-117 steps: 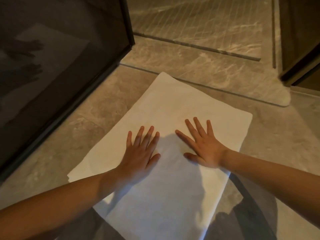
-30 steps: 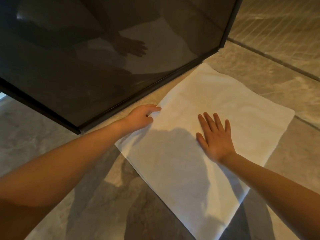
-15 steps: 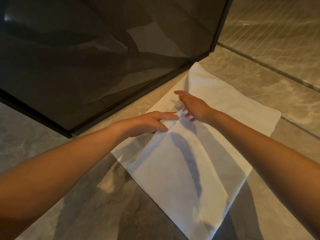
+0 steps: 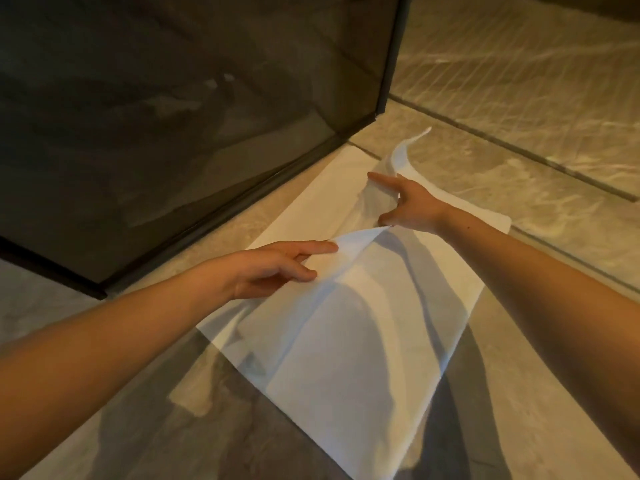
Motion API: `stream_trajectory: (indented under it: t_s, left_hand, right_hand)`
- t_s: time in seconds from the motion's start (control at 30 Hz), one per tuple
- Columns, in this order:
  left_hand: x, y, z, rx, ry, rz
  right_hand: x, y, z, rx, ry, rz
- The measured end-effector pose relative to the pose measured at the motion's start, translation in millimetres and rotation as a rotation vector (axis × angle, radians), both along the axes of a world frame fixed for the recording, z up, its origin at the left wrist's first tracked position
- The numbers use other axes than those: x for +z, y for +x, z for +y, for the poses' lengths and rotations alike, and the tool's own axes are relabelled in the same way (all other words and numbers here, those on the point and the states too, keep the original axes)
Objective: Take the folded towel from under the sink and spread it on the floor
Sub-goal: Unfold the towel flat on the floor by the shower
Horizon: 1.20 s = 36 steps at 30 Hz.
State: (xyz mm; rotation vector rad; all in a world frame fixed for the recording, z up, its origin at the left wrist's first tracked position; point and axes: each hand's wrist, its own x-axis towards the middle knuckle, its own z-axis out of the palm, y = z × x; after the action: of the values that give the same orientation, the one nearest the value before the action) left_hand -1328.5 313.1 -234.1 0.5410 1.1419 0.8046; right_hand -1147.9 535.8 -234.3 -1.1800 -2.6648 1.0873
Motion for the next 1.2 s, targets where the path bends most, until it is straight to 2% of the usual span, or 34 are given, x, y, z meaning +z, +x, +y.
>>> stream_trajectory:
  t_s: [0.17,0.27,0.5,0.67,0.77,0.87,1.03,1.2]
  left_hand:
    - [9,15,15,-0.071,-0.058,-0.252]
    - [12,32,28,-0.164,-0.079,-0.272]
    - [37,90,61,-0.342,-0.09,-0.198]
    - [58,139,86,-0.513,-0.069,0.035]
    - [65,170,99,-0.565,-0.055,0.106]
    - [67,200,105,-0.649,-0.038,0.124]
    - [65,251,110,-0.848,-0.03,0.115]
    - [70,293,116,-0.958,-0.042,0.145]
  right_hand:
    - [24,39,3,0.053,-0.058,0.02]
    - [37,68,5,0.078,-0.048,-0.009]
    - [59,150,3,0.053,-0.097,0.017]
    - [70,210,1,-0.015,-0.1,-0.043]
    - [77,244,-5,-0.075,-0.055,-0.088]
    - [81,281,-16,-0.177,-0.015,-0.122]
    - [79,344,-37,-0.331,-0.05,-0.035]
    - [76,386,-50,-0.36,-0.101,-0.072]
